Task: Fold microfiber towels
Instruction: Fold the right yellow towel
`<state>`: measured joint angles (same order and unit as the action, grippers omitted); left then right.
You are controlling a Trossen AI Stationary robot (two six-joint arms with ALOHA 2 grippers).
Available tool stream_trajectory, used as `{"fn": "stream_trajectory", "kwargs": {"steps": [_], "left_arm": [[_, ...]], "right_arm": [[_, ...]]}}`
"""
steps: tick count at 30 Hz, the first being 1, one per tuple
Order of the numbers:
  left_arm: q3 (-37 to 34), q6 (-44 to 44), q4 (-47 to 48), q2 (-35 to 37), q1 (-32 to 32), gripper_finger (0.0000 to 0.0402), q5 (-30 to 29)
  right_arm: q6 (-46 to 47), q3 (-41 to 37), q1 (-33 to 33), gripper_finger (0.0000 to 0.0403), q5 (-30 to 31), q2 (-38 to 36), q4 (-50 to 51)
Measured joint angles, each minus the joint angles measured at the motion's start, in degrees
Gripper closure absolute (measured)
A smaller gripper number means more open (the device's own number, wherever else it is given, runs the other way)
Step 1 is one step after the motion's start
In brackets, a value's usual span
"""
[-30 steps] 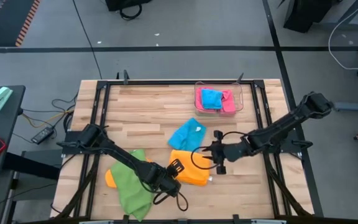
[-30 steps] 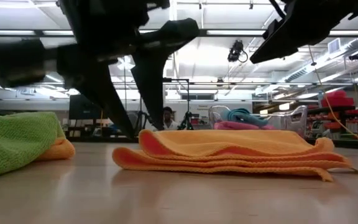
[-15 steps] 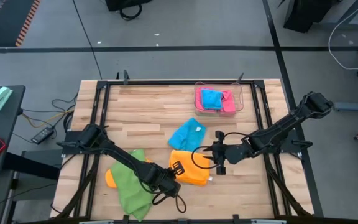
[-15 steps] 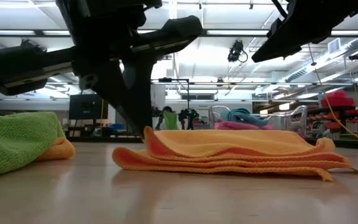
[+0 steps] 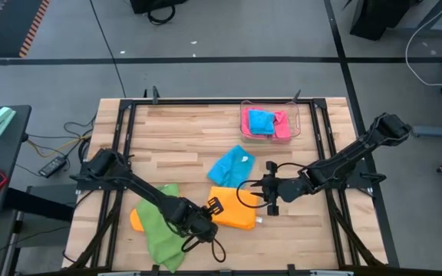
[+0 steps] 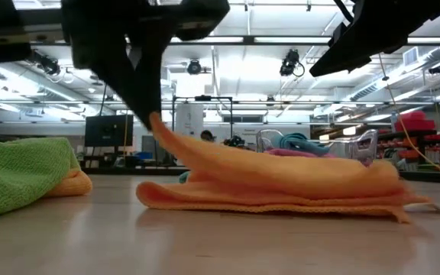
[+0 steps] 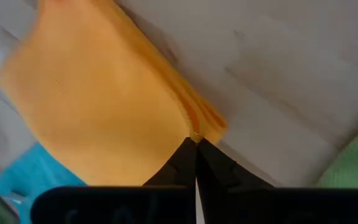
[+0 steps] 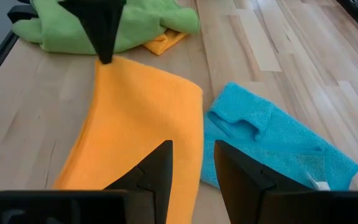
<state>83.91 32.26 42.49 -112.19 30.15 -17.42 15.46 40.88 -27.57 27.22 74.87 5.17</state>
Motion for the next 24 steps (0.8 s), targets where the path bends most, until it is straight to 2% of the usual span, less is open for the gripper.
{"fn": "stream_trajectory", "kwargs": {"steps": [9,14,19,24], "left_arm": [[0.0,-3.3,0.2,-4.1,-0.9,0.0386,1.2],[0.0,-7.0,0.2,-4.5,-1.2,0.0328,1.3],[1.3,-12.7,1.1,-2.6,-1.2,0.0258,1.3],[1.8,-20.3,-3.2,-1.7,-1.4,0.0223,1.2]], "right_arm": [[-0.2,0.0,0.0,0.0276,-0.7,0.1,-0.6],[2.6,0.0,0.0,0.0276,-1.6,0.6,-1.0],[8.5,0.0,0.0,0.0275,-1.8,5.3,-0.4],[14.3,0.0,0.1,0.0253,-2.8,10.3,1.7]]}}
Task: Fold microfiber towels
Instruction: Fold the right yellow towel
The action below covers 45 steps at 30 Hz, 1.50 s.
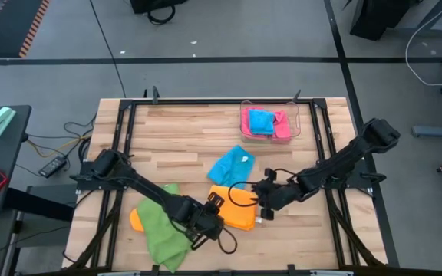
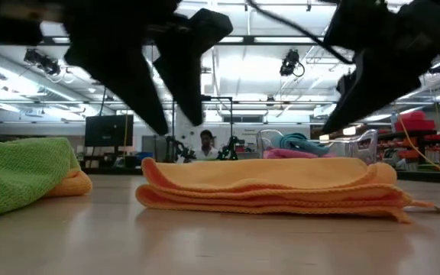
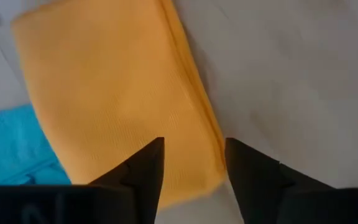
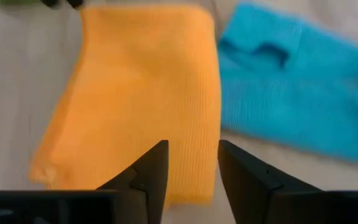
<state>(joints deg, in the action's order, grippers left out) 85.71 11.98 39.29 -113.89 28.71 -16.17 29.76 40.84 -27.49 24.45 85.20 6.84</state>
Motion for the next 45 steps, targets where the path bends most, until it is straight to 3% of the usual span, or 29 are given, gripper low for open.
{"fn": "stream_trajectory", "kwargs": {"steps": [12,23,29,36,45], "left_arm": [[0.0,-17.9,-9.6,-6.1,-4.3,0.0241,-0.1],[0.0,-24.6,-11.9,-8.2,-4.9,0.0267,0.2],[0.0,-24.9,-11.8,-8.2,-4.9,0.0277,0.2],[0.0,-23.6,-10.8,-5.4,-4.4,0.0295,0.2],[0.0,-18.3,-10.5,-3.3,-3.7,0.0310,0.7]], "right_arm": [[9.6,-3.0,5.2,0.0157,-8.6,2.9,-3.9],[13.9,-7.0,5.2,0.0167,-12.7,8.1,-14.1],[12.2,-4.2,4.3,0.0220,-11.5,11.8,-14.2],[10.2,-4.3,3.2,0.0378,-12.3,9.4,-9.6],[9.3,-3.1,3.4,0.0391,-16.9,-2.9,8.9]]}}
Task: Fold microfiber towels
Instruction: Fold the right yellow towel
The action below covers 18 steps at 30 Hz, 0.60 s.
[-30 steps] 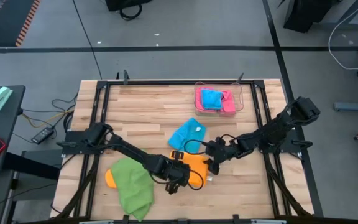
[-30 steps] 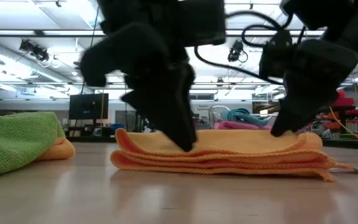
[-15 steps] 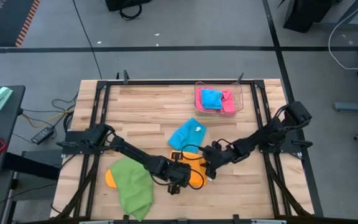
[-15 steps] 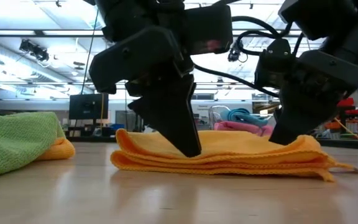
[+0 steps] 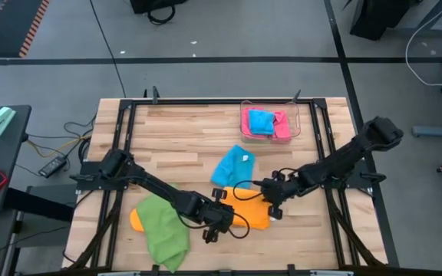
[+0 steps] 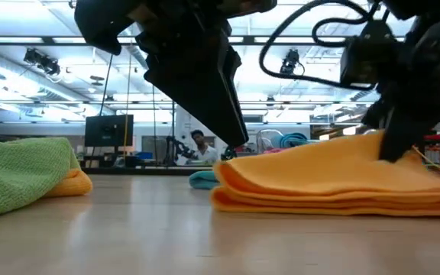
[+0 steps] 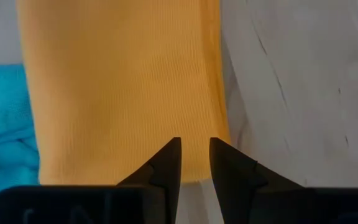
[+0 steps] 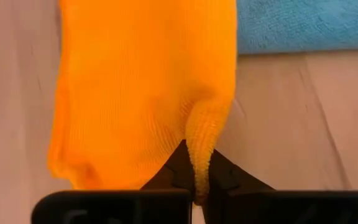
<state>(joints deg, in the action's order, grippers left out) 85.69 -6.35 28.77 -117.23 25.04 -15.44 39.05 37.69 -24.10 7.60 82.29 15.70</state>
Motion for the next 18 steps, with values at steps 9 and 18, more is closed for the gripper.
{"fn": "stream_trajectory", "kwargs": {"steps": [9,18], "left_arm": [[0.0,-0.4,-2.9,0.6,-2.7,0.0296,-2.4],[0.0,-0.1,-12.5,-0.5,-10.1,0.0235,4.1]], "right_arm": [[-3.9,0.0,-0.5,0.0392,-2.3,-3.1,6.8],[-16.2,1.7,-5.2,0.0393,5.3,-3.7,8.8]]}}
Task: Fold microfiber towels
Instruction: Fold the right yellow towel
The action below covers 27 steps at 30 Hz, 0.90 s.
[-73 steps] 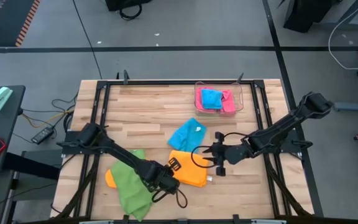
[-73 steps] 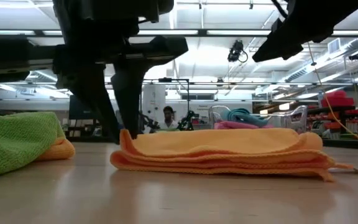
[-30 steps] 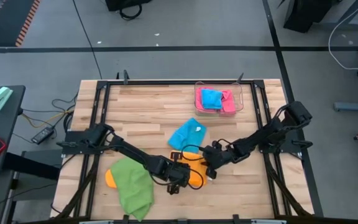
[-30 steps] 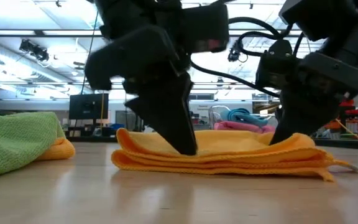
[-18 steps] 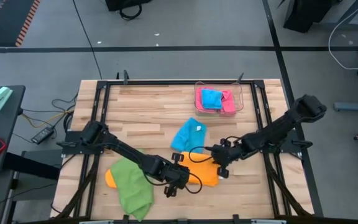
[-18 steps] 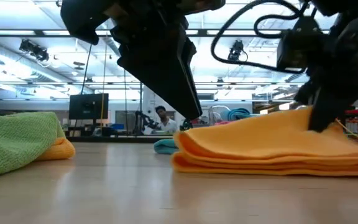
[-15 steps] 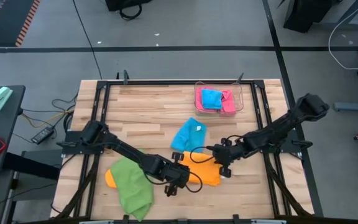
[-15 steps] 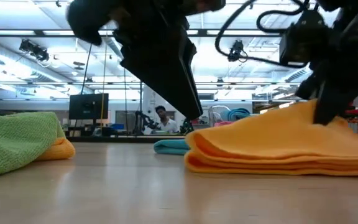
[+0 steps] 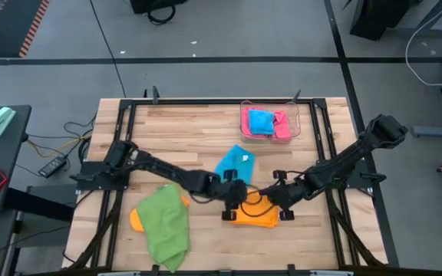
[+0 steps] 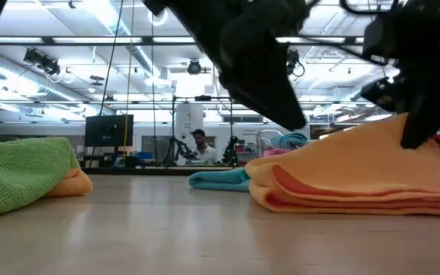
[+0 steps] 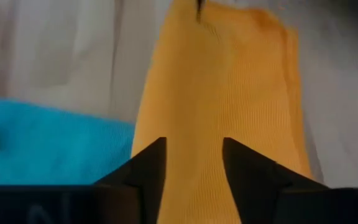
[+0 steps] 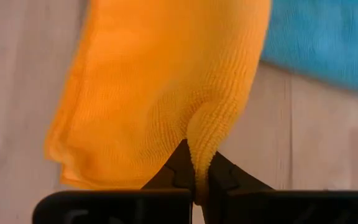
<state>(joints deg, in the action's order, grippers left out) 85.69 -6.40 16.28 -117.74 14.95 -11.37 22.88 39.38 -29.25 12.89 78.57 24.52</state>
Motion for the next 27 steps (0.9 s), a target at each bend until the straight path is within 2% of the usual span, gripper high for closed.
{"fn": "stream_trajectory", "kwargs": {"steps": [4,8,13,15,21,24,27], "left_arm": [[0.0,0.1,-3.1,-0.4,-3.1,0.0182,6.3],[0.0,1.0,-4.0,-1.1,-5.3,0.0134,8.2],[0.1,2.6,-7.4,-1.9,-6.9,0.0099,12.9],[0.0,2.6,-7.2,-2.6,-7.6,0.0094,13.3],[0.2,2.3,-6.7,-4.0,-9.9,0.0100,19.9],[-0.1,2.2,-3.4,-5.3,-10.6,0.0108,22.8],[-0.1,1.4,0.4,-5.6,-11.0,0.0119,28.2]], "right_arm": [[-4.6,1.0,-2.4,0.0393,4.0,0.2,0.8],[-7.4,1.0,-3.3,0.0393,5.8,0.2,1.2],[-10.4,1.0,-3.1,0.0393,6.8,0.2,1.1],[-11.1,1.0,-3.0,0.0393,7.0,0.1,1.0],[-12.3,1.9,-3.2,0.0393,9.4,0.1,1.2],[-13.2,3.0,-3.3,0.0393,10.6,0.1,1.5],[-13.7,3.9,-3.3,0.0393,10.7,0.1,2.2]]}}
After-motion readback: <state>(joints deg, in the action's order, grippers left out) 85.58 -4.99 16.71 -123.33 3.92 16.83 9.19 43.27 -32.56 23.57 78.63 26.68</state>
